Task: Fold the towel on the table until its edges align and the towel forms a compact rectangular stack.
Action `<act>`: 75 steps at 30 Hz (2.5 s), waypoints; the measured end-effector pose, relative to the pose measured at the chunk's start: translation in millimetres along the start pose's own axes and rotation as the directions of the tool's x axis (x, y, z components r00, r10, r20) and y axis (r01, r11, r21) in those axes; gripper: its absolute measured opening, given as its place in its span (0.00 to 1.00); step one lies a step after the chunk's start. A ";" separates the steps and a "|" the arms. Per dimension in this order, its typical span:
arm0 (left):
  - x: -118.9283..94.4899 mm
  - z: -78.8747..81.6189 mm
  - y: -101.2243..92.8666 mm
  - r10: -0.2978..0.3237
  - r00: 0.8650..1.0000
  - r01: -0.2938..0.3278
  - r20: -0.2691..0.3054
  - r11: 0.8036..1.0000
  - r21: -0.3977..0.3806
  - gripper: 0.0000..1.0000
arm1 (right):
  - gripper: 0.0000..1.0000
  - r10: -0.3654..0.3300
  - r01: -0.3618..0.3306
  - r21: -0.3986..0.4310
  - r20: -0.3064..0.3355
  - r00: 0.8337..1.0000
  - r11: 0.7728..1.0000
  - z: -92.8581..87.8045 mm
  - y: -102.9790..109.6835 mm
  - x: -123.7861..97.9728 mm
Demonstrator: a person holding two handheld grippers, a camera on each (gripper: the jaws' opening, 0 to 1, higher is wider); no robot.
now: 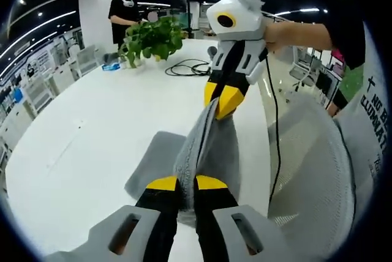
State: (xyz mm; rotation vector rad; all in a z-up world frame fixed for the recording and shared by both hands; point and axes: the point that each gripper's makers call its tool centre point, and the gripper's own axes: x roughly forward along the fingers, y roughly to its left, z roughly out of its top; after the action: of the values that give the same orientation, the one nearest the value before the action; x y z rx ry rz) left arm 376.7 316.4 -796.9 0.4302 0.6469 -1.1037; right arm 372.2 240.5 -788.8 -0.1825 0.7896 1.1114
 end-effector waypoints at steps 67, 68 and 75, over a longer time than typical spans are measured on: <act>-45.8 -30.6 18.1 0.392 0.880 -0.256 0.267 0.867 -0.427 0.84 | 0.71 -0.190 0.160 0.158 0.198 0.962 0.974 -34.3 -8.2 -22.9; -47.6 -32.9 14.9 0.396 0.877 -0.241 0.273 0.853 -0.463 0.84 | 0.71 -0.186 0.157 0.153 0.195 0.963 0.976 -36.4 -4.2 -23.2; -67.0 -50.5 5.7 0.459 0.840 -0.263 0.291 0.812 -0.521 0.94 | 0.70 -0.184 0.157 0.139 0.209 0.960 0.978 -36.7 10.5 -27.8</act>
State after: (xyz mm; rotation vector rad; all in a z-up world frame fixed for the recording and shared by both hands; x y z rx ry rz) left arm 348.6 395.3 -789.3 -0.0972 0.4089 -0.5996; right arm 340.0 206.5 -794.6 -0.0228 0.6272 0.8990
